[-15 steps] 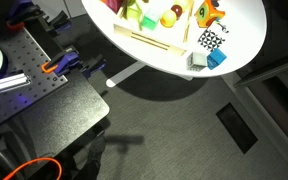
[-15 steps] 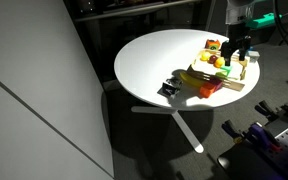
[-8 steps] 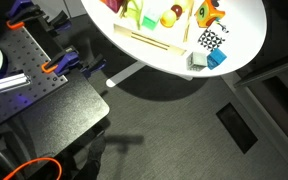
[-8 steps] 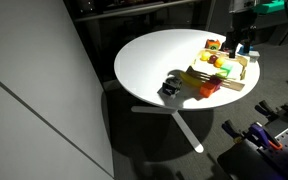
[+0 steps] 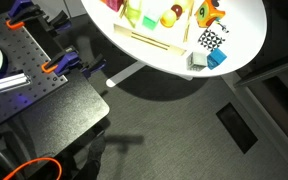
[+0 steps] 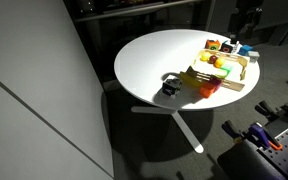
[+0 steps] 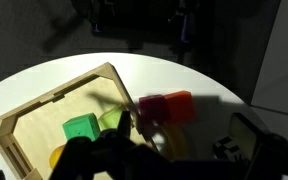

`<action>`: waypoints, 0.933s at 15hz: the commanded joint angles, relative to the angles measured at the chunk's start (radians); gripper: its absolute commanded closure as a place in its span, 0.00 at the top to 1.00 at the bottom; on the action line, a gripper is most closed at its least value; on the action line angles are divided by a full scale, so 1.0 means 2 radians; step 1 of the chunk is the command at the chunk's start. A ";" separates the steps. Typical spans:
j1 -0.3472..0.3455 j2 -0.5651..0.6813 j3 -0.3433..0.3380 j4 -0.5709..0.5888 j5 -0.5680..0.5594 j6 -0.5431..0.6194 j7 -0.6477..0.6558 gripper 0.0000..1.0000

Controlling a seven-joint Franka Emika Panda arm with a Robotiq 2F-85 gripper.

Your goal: Put the light green block on the wooden tray

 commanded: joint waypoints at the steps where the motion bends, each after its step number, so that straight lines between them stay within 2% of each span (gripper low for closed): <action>1: 0.000 -0.048 0.001 -0.020 -0.001 0.006 -0.003 1.00; 9: 0.000 -0.097 0.000 -0.027 -0.001 -0.006 0.002 1.00; 11: 0.001 -0.099 -0.002 -0.027 0.003 -0.017 -0.001 1.00; 14: 0.001 -0.085 -0.001 -0.020 0.000 -0.005 0.001 1.00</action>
